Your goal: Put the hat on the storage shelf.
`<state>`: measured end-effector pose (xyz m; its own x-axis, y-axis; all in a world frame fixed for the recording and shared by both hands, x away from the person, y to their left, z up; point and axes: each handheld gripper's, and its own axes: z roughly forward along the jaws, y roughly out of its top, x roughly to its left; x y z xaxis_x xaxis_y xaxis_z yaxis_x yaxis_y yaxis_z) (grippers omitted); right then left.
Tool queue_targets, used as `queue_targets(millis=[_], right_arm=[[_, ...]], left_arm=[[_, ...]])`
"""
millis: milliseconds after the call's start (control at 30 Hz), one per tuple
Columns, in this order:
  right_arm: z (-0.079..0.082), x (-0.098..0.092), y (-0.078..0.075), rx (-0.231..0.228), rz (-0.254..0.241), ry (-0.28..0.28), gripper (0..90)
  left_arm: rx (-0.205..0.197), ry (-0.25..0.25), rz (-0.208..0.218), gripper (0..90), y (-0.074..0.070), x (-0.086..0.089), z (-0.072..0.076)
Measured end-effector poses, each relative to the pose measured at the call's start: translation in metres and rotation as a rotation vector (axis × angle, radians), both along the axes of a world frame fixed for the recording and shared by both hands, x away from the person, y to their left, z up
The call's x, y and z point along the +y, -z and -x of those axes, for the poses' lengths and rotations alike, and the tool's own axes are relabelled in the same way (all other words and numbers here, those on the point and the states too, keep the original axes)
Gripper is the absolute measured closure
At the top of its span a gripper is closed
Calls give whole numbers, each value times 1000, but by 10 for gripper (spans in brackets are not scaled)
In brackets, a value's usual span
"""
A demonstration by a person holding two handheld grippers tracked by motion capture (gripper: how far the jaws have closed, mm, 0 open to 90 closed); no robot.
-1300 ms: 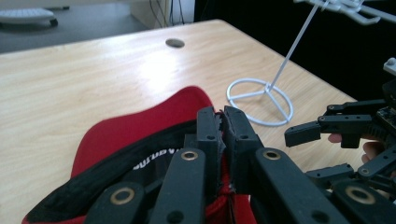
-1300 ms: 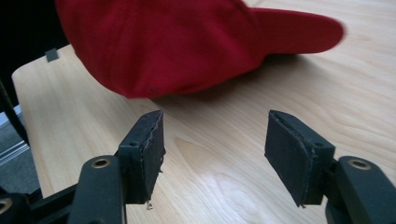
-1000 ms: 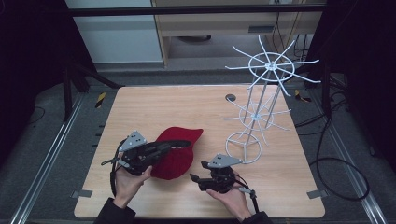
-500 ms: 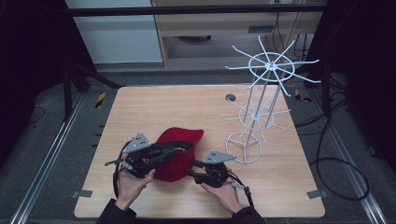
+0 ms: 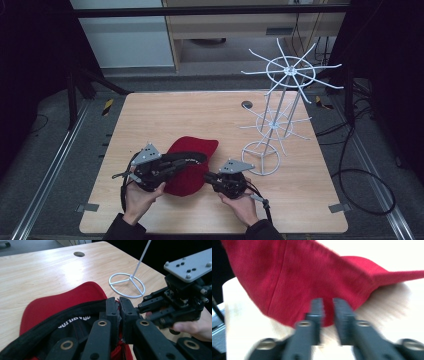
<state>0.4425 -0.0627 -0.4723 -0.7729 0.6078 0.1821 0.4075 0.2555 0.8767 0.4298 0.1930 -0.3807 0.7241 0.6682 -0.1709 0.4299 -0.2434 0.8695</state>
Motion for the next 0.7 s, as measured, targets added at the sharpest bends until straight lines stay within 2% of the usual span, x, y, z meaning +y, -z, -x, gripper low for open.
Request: queue_targets(millis=[33, 67, 100, 267, 467, 567, 700], right_arm=[[0, 0, 0, 14, 2, -5, 683], [0, 0, 0, 14, 2, -5, 683], [1, -1, 1, 10, 16, -4, 572], [5, -5, 3, 1, 25, 0, 385], [7, 1, 7, 19, 24, -19, 328], [8, 7, 9, 36, 8, -38, 306], [10, 11, 8, 35, -16, -64, 291]], left_arm=[[-3, -5, 7, 866, -1, 1, 0], [-3, -5, 7, 867, -1, 1, 0], [-5, -9, 12, 867, -2, 3, 0], [-24, -32, 31, 867, -6, 7, -1], [-51, -41, 35, 869, -12, 5, -2], [-70, -57, 73, 870, -22, 6, -3], [-84, -57, 87, 872, -33, -5, -5]])
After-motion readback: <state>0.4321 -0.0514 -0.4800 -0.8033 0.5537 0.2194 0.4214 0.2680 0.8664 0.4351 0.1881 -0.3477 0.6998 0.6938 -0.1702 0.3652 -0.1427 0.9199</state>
